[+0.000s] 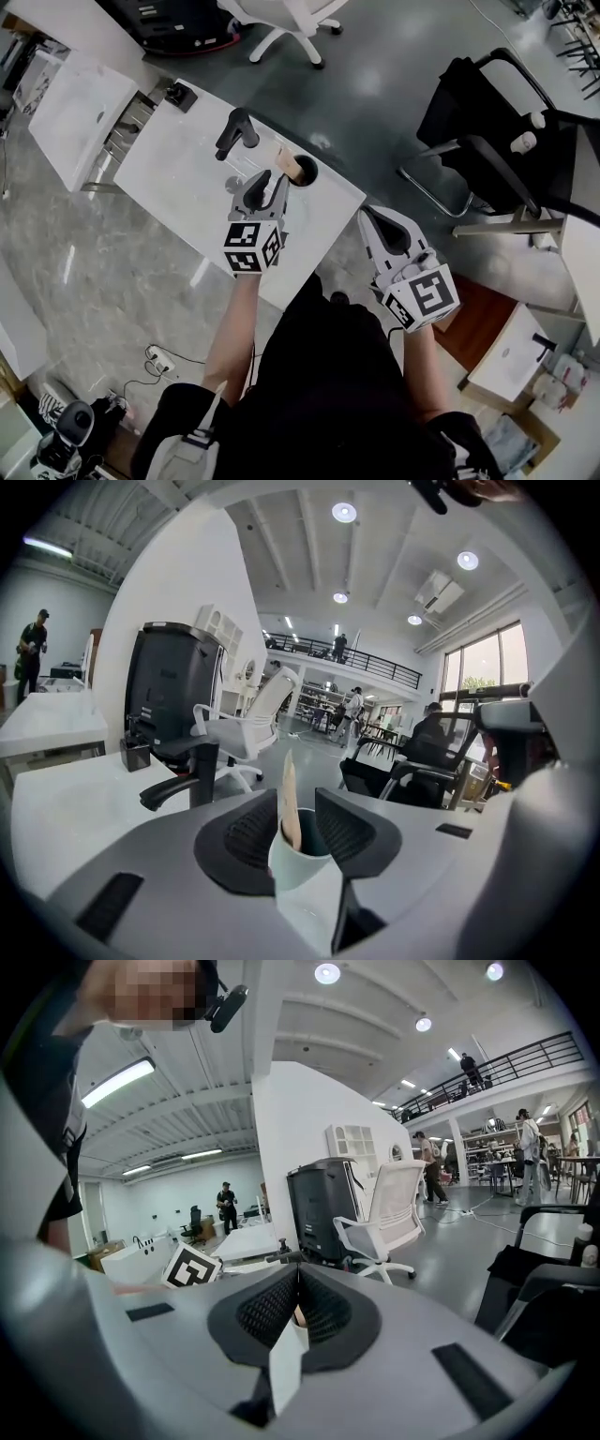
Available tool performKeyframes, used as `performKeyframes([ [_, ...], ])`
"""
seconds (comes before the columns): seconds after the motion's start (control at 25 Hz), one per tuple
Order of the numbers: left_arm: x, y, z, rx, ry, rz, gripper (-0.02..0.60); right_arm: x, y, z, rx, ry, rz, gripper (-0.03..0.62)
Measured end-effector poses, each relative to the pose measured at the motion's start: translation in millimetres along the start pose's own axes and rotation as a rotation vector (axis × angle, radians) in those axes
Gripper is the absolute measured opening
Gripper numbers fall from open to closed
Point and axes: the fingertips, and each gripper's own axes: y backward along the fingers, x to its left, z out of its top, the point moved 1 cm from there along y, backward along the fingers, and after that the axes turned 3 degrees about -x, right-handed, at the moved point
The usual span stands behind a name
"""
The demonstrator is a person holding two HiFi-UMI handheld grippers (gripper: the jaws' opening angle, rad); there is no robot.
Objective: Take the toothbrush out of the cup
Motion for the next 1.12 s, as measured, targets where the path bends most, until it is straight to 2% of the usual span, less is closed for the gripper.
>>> performKeyframes([
  [0.32, 1.7, -25.3, -21.9, 0.067, 0.012, -0.023, 0.133, -11.1, -10.3, -18.4, 0.053, -0.044, -0.014, 0.029],
  [0.64, 1.7, -43.7, -36.6, 0.09, 0.009, -0.017, 0.132, -13.2, -12.8, -32.9, 0.079, -0.08, -0.026, 0.029],
  [0.84, 1.8, -47.8, -35.5, 0.079, -0.013, 0.006, 0.085, -18.7, -7.4, -39.5, 0.084, -0.105, -0.043, 0.03],
  [1.12, -0.7, -46.2, -37.5, 0.076, -0.009, 0.015, 0.057, -17.6, -1.5, -38.6, 0.07, -0.121, -0.046, 0.029],
])
